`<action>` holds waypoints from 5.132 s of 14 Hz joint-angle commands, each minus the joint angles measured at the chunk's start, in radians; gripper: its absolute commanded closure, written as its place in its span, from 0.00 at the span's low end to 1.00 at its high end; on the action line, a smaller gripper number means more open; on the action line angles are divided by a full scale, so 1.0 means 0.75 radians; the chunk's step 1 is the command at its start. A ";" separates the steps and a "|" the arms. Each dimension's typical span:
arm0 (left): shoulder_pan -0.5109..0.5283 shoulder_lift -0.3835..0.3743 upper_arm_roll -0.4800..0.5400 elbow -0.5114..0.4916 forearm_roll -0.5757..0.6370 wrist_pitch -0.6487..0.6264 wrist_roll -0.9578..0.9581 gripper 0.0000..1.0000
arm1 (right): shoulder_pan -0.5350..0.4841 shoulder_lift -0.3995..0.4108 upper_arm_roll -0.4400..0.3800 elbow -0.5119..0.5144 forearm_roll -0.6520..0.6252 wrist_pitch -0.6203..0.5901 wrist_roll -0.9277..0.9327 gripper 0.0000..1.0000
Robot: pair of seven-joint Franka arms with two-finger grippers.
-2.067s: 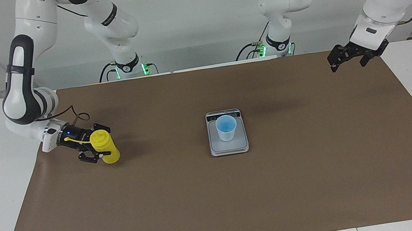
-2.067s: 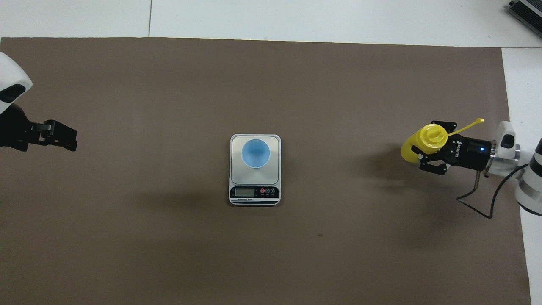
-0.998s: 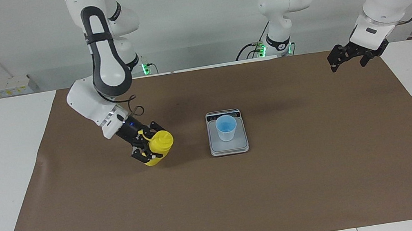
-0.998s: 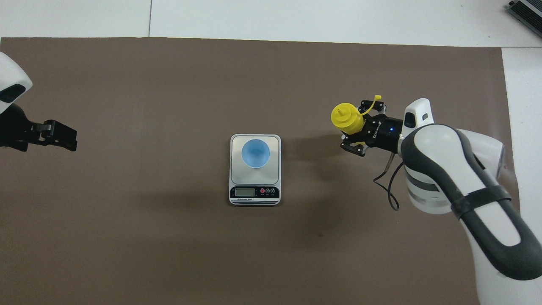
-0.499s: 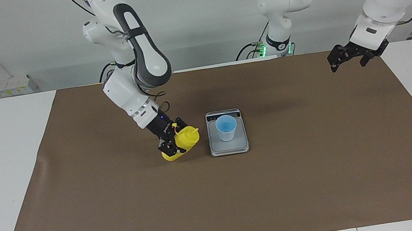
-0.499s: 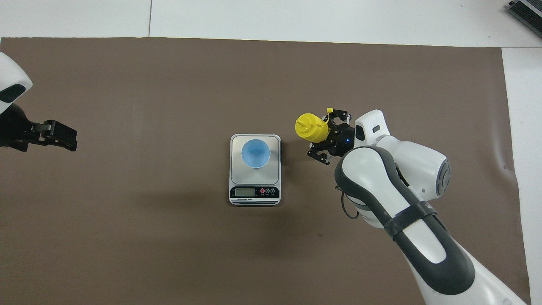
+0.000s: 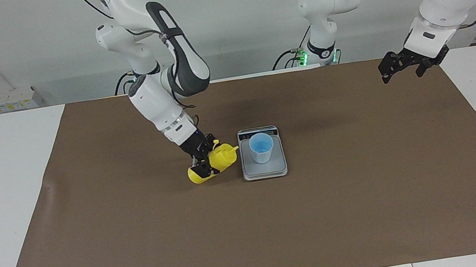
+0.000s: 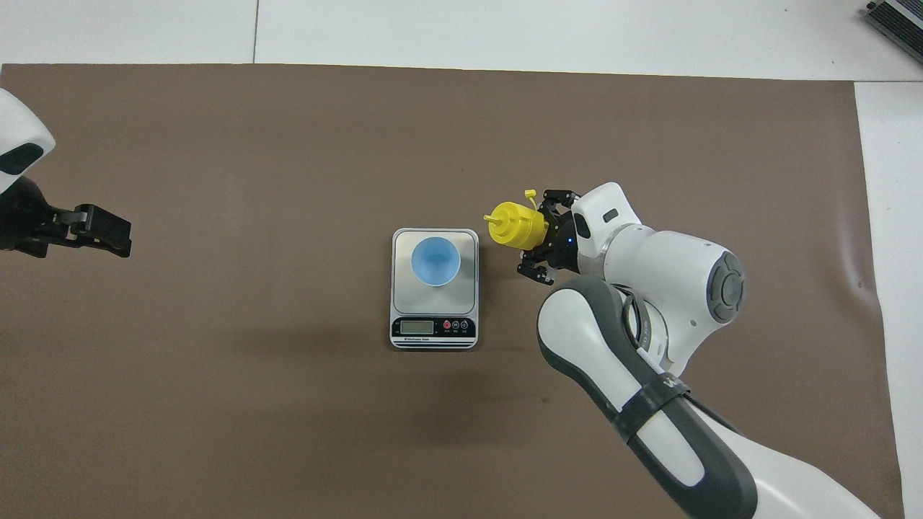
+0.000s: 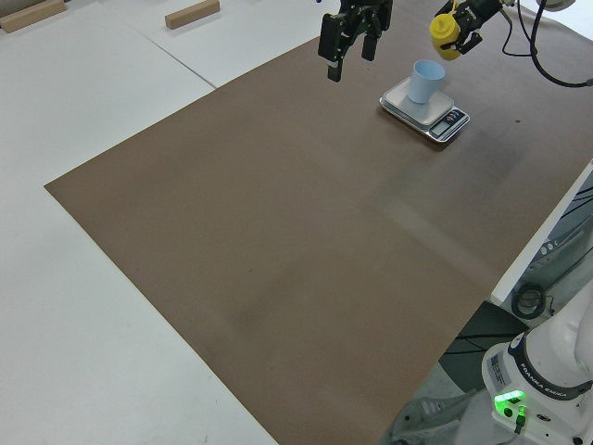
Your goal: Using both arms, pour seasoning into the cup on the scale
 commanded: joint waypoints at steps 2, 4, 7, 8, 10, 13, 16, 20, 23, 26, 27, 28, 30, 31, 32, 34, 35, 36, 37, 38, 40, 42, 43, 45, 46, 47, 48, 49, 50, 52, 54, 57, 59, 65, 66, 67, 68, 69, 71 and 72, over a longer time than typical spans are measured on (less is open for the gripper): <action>0.005 -0.040 -0.002 -0.050 0.014 0.027 -0.001 0.00 | 0.026 -0.009 -0.010 0.000 -0.238 -0.008 0.191 0.62; 0.005 -0.040 -0.002 -0.050 0.014 0.027 -0.001 0.00 | 0.044 -0.009 -0.014 0.000 -0.448 -0.036 0.348 0.62; 0.005 -0.040 -0.002 -0.052 0.014 0.027 -0.001 0.00 | 0.044 -0.011 -0.014 0.019 -0.802 -0.132 0.641 0.62; 0.005 -0.040 -0.002 -0.052 0.014 0.027 -0.001 0.00 | 0.044 -0.011 -0.014 0.037 -0.882 -0.157 0.711 0.62; 0.005 -0.040 -0.002 -0.050 0.014 0.027 -0.001 0.00 | 0.046 -0.011 -0.012 0.058 -0.983 -0.208 0.795 0.61; 0.005 -0.040 -0.002 -0.050 0.014 0.027 -0.001 0.00 | 0.054 -0.015 -0.010 0.086 -1.140 -0.282 0.950 0.61; 0.005 -0.040 -0.002 -0.050 0.014 0.027 -0.001 0.00 | 0.083 -0.015 -0.006 0.145 -1.314 -0.378 1.183 0.61; 0.005 -0.040 -0.002 -0.050 0.014 0.027 -0.001 0.00 | 0.122 -0.017 -0.005 0.150 -1.478 -0.404 1.343 0.62; 0.005 -0.040 -0.002 -0.050 0.014 0.027 -0.001 0.00 | 0.130 -0.021 -0.001 0.172 -1.582 -0.461 1.413 0.62; 0.005 -0.040 -0.002 -0.050 0.014 0.027 -0.001 0.00 | 0.163 -0.013 -0.001 0.209 -1.678 -0.543 1.468 0.62; 0.005 -0.040 -0.002 -0.050 0.014 0.027 -0.001 0.00 | 0.165 -0.013 -0.001 0.211 -1.693 -0.558 1.472 0.62; 0.005 -0.040 -0.002 -0.050 0.014 0.027 -0.001 0.00 | 0.165 -0.013 -0.001 0.221 -1.699 -0.570 1.482 0.62; 0.005 -0.040 -0.002 -0.050 0.014 0.027 -0.001 0.00 | 0.185 -0.013 -0.001 0.238 -1.762 -0.625 1.501 0.62; 0.005 -0.040 -0.002 -0.052 0.014 0.027 -0.001 0.00 | 0.189 -0.013 -0.001 0.240 -1.799 -0.638 1.531 0.62; 0.005 -0.040 -0.002 -0.050 0.014 0.027 -0.001 0.00 | 0.195 -0.011 0.001 0.240 -1.846 -0.656 1.562 0.62; 0.005 -0.040 -0.002 -0.052 0.014 0.027 -0.001 0.00 | 0.238 0.003 0.001 0.264 -1.916 -0.705 1.617 0.62; 0.005 -0.040 -0.002 -0.050 0.014 0.027 -0.001 0.00 | 0.240 0.023 0.001 0.293 -1.953 -0.735 1.631 0.62; 0.005 -0.040 -0.002 -0.050 0.014 0.027 -0.001 0.00 | 0.257 0.032 0.003 0.305 -1.985 -0.752 1.642 0.62; 0.005 -0.040 -0.002 -0.052 0.014 0.027 -0.001 0.00 | 0.281 0.034 0.001 0.303 -2.016 -0.760 1.664 0.62; 0.005 -0.040 -0.002 -0.052 0.014 0.027 -0.001 0.00 | 0.293 0.036 0.001 0.303 -2.069 -0.785 1.681 0.62; 0.005 -0.040 -0.002 -0.052 0.014 0.027 -0.001 0.00 | 0.334 0.036 0.003 0.299 -2.202 -0.834 1.713 0.62; 0.005 -0.040 -0.002 -0.050 0.014 0.027 -0.001 0.00 | 0.345 0.036 0.003 0.291 -2.253 -0.852 1.715 0.62; 0.005 -0.040 -0.002 -0.050 0.014 0.027 -0.001 0.00 | 0.361 0.038 0.003 0.289 -2.296 -0.852 1.724 0.62; 0.005 -0.040 -0.002 -0.050 0.014 0.027 -0.001 0.00 | 0.400 0.062 0.003 0.287 -2.431 -0.889 1.829 0.62; 0.005 -0.040 -0.002 -0.050 0.014 0.027 -0.001 0.00 | 0.416 0.069 0.003 0.287 -2.474 -0.907 1.875 0.62; 0.005 -0.040 -0.002 -0.050 0.014 0.027 -0.001 0.00 | 0.432 0.075 0.003 0.281 -2.493 -0.914 1.899 0.62; 0.005 -0.040 -0.002 -0.050 0.014 0.027 -0.001 0.00 | 0.433 0.077 0.003 0.277 -2.503 -0.914 1.912 0.62; 0.005 -0.040 -0.002 -0.050 0.014 0.027 -0.001 0.00 | 0.435 0.077 0.003 0.277 -2.515 -0.916 1.912 0.62; 0.005 -0.040 -0.002 -0.050 0.014 0.027 -0.001 0.00 | 0.435 0.077 0.003 0.277 -2.521 -0.920 1.914 0.62; 0.005 -0.040 -0.002 -0.052 0.014 0.027 -0.001 0.00 | 0.435 0.075 0.003 0.275 -2.550 -0.924 1.934 0.62; 0.005 -0.040 -0.002 -0.050 0.014 0.027 -0.001 0.00 | 0.435 0.075 0.003 0.277 -2.550 -0.924 1.936 0.62; 0.005 -0.040 -0.002 -0.050 0.014 0.027 -0.001 0.00 | 0.422 0.063 0.003 0.279 -2.536 -0.924 1.936 0.61; 0.005 -0.040 -0.002 -0.050 0.014 0.027 -0.001 0.00 | 0.414 0.040 0.003 0.279 -2.524 -0.922 1.936 0.60; 0.005 -0.040 -0.002 -0.050 0.014 0.027 -0.001 0.00 | 0.326 -0.031 0.003 0.254 -2.344 -0.826 1.928 0.60; 0.005 -0.040 -0.002 -0.050 0.014 0.027 -0.001 0.00 | 0.304 -0.054 0.003 0.236 -2.315 -0.802 1.928 0.60; 0.005 -0.040 -0.002 -0.050 0.014 0.027 -0.001 0.00 | 0.288 -0.072 0.003 0.213 -2.272 -0.793 1.934 0.61; 0.005 -0.040 -0.002 -0.050 0.014 0.027 -0.001 0.00 | 0.255 -0.095 0.003 0.203 -2.191 -0.789 1.918 0.61; 0.005 -0.040 -0.002 -0.050 0.014 0.027 -0.001 0.00 | 0.238 -0.113 0.003 0.187 -2.111 -0.773 1.892 0.61; 0.005 -0.040 -0.002 -0.050 0.014 0.027 -0.001 0.00 | 0.181 -0.140 0.003 0.150 -2.074 -0.679 1.869 0.61; 0.005 -0.040 -0.002 -0.052 0.014 0.027 -0.001 0.00 | 0.161 -0.148 0.003 0.136 -2.063 -0.642 1.867 0.61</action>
